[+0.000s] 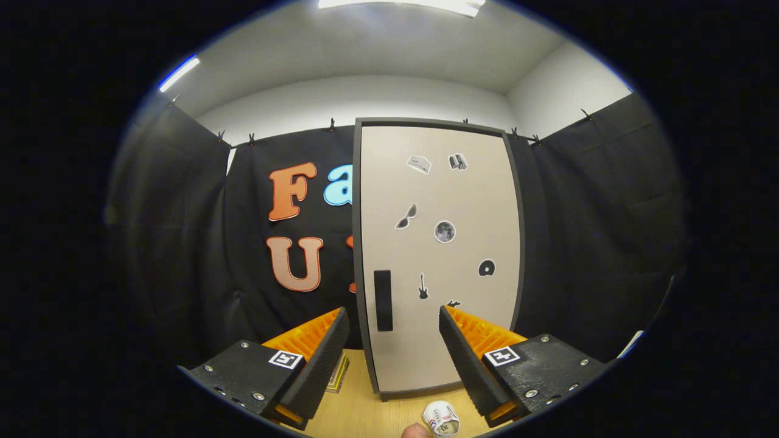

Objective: Open the shoe cabinet door, grab the shoes and put them into the shoe cabinet, then close the shoe cabinet door.

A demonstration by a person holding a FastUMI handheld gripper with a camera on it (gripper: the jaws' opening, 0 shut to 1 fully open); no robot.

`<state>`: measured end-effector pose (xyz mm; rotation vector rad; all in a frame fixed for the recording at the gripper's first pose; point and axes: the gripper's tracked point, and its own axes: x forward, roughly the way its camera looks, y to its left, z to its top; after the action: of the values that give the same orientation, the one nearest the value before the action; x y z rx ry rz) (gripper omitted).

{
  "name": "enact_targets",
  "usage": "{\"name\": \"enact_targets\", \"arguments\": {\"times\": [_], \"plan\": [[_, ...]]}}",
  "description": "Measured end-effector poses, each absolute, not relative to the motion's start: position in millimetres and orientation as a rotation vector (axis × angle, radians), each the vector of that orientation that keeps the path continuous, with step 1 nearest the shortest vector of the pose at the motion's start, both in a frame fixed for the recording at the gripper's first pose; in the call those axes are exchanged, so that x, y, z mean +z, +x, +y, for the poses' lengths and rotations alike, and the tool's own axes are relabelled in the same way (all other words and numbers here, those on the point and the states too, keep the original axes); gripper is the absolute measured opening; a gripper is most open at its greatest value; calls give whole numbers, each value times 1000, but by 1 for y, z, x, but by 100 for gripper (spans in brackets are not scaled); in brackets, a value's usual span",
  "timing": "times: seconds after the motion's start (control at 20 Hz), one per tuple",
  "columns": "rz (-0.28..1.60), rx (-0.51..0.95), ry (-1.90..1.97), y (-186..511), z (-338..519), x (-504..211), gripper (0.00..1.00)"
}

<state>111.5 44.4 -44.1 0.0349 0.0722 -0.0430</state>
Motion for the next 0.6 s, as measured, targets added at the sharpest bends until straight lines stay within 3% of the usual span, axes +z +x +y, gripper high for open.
{"name": "enact_targets", "arguments": {"times": [0.6], "plan": [[140,-5,53,239,58,-103,93]]}}
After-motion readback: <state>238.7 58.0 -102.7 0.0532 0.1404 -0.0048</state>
